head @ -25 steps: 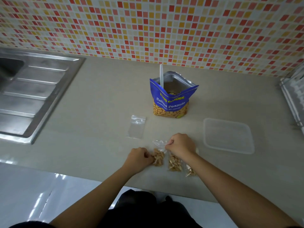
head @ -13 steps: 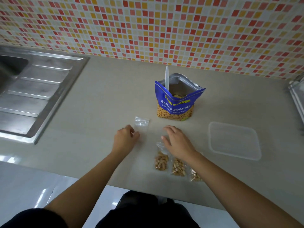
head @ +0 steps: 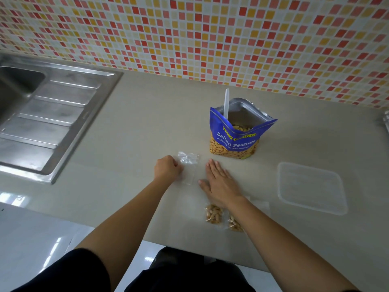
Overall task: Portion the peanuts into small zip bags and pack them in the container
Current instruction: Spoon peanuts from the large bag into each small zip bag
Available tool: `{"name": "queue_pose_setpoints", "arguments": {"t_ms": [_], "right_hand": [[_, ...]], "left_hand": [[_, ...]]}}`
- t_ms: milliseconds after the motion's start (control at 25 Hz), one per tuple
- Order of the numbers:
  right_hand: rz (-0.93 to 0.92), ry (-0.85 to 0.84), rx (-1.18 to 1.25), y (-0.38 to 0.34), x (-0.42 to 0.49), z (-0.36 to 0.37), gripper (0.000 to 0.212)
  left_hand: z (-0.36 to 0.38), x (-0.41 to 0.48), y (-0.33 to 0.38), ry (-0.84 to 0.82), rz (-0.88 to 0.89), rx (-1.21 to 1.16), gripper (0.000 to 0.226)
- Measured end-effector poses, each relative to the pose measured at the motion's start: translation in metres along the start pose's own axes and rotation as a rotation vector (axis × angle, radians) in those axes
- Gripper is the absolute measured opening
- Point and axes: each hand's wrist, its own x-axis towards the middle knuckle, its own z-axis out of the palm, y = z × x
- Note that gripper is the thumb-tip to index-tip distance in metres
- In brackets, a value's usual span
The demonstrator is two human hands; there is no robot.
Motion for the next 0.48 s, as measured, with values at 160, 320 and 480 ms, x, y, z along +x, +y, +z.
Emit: {"name": "queue_pose_setpoints", "arguments": {"t_ms": [160,320,480], "right_hand": [[-0.008,-0.007,-0.008,0.001,0.001,-0.001,0.068],[-0.026,0.025,0.073,0.004,0.002,-0.002,0.064],[-0.196,0.282,0.363,-0.003,-0.008,-0.03,0.042]], "left_hand": [[-0.007,-0.001,-0.003,-0.046,-0.017,-0.13,0.025],[-0.031,-0.004,0.001,-0.119,-0.027,-0.365,0.018],[-0.074,-0.02,0.014,-0.246,0.117,-0.491,0.009]]}}
